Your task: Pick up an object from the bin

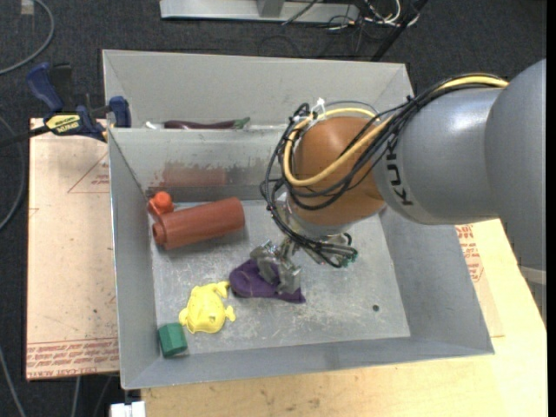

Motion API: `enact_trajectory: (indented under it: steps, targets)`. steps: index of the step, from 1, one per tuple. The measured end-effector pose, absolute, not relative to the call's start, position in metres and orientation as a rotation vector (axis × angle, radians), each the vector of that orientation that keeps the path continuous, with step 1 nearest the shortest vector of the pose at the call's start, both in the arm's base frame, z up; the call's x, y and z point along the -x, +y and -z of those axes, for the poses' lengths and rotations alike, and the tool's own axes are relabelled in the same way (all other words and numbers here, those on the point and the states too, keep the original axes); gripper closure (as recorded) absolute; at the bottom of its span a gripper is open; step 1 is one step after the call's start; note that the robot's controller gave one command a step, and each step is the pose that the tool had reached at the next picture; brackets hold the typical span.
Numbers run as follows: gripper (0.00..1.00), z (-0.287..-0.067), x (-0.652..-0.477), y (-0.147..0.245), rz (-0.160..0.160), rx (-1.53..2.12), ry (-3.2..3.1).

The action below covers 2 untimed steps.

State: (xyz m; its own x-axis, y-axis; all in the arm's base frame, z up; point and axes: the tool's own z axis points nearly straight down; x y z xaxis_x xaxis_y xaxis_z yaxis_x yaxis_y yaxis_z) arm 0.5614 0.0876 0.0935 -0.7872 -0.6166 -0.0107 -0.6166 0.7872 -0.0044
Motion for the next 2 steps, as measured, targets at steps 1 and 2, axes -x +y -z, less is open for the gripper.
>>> enact_trajectory:
  steps: [1,2]
  targets:
    - [1.00,-0.0934,-0.5613,0.0873,0.001,1.020,2.959]
    - [1.00,-0.0934,-0.5613,0.0873,0.000,1.020,2.960]
